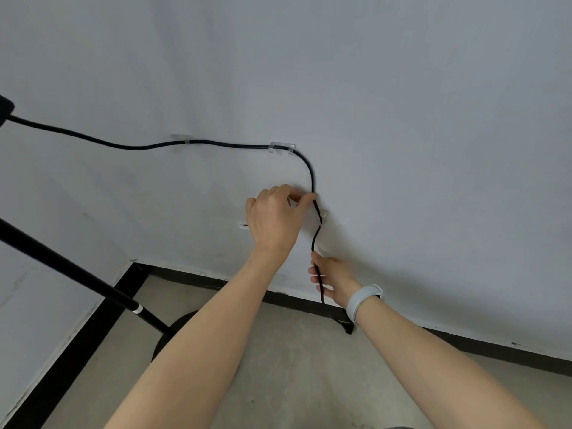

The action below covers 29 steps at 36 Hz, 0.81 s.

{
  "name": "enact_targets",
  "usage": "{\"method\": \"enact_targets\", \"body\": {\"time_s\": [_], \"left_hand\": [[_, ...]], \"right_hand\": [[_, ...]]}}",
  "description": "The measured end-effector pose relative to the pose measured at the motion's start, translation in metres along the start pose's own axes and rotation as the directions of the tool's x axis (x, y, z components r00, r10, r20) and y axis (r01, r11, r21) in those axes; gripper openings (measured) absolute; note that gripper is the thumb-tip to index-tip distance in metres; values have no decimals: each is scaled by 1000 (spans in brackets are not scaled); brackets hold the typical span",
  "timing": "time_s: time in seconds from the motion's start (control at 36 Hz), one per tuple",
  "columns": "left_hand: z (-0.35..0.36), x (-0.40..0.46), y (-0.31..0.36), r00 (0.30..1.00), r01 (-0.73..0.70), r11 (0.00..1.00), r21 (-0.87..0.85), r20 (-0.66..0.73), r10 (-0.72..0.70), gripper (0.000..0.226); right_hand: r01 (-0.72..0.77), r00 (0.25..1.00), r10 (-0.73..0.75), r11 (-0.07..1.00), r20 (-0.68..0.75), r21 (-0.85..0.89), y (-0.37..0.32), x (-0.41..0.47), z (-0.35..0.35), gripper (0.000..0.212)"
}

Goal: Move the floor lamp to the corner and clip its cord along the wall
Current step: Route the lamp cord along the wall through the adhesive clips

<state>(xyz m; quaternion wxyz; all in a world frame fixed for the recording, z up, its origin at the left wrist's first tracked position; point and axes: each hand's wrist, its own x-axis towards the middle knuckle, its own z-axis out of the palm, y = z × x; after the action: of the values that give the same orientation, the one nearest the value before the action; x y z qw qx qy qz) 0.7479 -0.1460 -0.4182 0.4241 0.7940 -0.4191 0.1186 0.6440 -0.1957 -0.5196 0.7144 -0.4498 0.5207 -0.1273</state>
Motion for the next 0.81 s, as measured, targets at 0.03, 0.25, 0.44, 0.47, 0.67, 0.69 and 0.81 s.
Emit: {"method": "enact_targets", "body": {"time_s": [0.03, 0.25, 0.44, 0.47, 0.67, 0.69, 0.81], "left_hand": [[-1, 0, -3, 999, 23, 998, -50, 24, -22, 28], [2, -79, -87, 772, 539, 826, -165, 489, -406, 21], [22, -134, -115, 500, 435, 888, -147, 860, -102, 41], [24, -136, -115, 502, 463, 871, -168, 859, -102, 35], [22, -151, -140, 461, 524, 848, -79, 864, -205, 23], [22, -153, -144, 492, 523, 850, -60, 836, -244, 24], [29, -151, -145, 699, 412, 908, -76, 666, -261, 23]], "right_hand": [[-11, 999, 11, 1000, 32, -6, -2, 0, 2, 18], [114, 974, -149, 973, 173, 199, 2, 6, 13, 25], [235, 953, -266, 952, 146, 198, 13, 6, 24, 14], [251, 950, -280, 949, 139, 191, 14, 6, 24, 11], [306, 952, -302, 920, -55, 243, 32, 11, 14, 18], [324, 946, -312, 920, -90, 222, 36, 12, 12, 19], [388, 919, -386, 922, -82, 10, 53, 18, 9, 15]]}}
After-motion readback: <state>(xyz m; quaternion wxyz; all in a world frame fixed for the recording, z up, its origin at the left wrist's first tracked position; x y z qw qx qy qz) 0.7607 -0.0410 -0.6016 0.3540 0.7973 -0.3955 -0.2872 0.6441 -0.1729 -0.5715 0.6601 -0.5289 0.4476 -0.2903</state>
